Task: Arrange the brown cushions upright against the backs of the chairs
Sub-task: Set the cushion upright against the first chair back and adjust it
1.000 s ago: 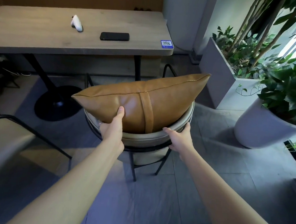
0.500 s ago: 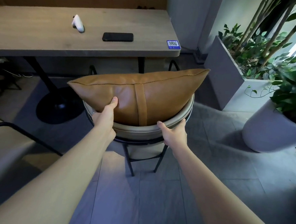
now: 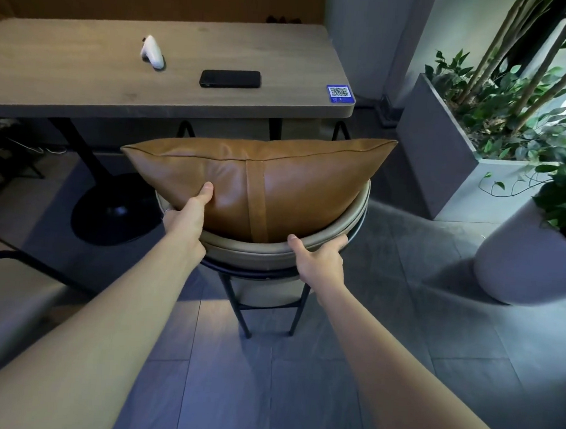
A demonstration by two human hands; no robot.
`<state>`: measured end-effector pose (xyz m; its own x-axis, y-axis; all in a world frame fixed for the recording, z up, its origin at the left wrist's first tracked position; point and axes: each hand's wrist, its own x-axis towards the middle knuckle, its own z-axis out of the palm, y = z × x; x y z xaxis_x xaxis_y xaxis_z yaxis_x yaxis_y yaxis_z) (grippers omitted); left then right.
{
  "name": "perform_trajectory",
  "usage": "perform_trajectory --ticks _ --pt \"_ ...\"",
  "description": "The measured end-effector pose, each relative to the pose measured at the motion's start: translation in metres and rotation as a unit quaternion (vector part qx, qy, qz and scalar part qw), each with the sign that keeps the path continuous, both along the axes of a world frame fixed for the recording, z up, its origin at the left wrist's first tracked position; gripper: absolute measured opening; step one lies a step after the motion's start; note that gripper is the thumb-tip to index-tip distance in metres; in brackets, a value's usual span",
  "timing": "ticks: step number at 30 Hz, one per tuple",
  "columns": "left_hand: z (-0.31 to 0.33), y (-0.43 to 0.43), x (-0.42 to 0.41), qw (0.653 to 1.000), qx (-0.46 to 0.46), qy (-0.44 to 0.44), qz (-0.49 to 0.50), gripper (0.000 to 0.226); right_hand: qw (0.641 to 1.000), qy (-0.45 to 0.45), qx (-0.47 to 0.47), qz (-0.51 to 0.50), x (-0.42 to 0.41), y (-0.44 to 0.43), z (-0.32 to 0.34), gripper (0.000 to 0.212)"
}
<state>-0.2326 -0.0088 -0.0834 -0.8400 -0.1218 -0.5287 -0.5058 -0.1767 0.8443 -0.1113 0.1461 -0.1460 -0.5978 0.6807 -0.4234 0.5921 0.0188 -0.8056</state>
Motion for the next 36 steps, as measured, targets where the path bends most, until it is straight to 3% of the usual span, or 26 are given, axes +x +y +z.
perform_trajectory --ticks 4,7,10,14,16,20,29,36 --pt "-0.008 0.005 0.023 0.996 -0.087 0.024 -0.017 0.093 1.0 0.001 -0.004 0.02 0.004 -0.002 0.003 0.12" --pt "-0.015 0.018 0.058 0.957 -0.266 0.073 -0.086 0.084 1.0 -0.002 -0.018 0.02 0.006 0.001 0.007 0.122" --pt "-0.024 0.036 0.099 0.855 -0.447 0.141 -0.224 0.069 0.999 -0.005 -0.042 0.016 0.007 0.005 0.008 0.125" --pt "-0.02 0.053 0.119 0.688 -0.593 0.215 -0.36 0.059 0.998 -0.028 -0.052 0.031 0.01 0.016 0.013 0.12" --pt "-0.015 0.058 0.116 0.657 -0.615 0.221 -0.376 0.055 0.997 -0.042 -0.061 0.032 0.014 0.029 0.016 0.114" --pt "-0.015 0.07 0.112 0.658 -0.592 0.228 -0.407 0.052 0.994 -0.03 -0.103 -0.003 0.022 0.056 0.021 0.108" --pt "-0.013 0.106 0.097 0.69 -0.599 0.12 -0.388 0.038 0.987 0.022 -0.147 -0.057 0.006 0.076 0.014 0.1" --pt "-0.012 0.1 0.096 0.715 -0.586 0.126 -0.359 0.037 0.996 0.002 -0.085 -0.039 -0.01 0.07 0.013 0.105"
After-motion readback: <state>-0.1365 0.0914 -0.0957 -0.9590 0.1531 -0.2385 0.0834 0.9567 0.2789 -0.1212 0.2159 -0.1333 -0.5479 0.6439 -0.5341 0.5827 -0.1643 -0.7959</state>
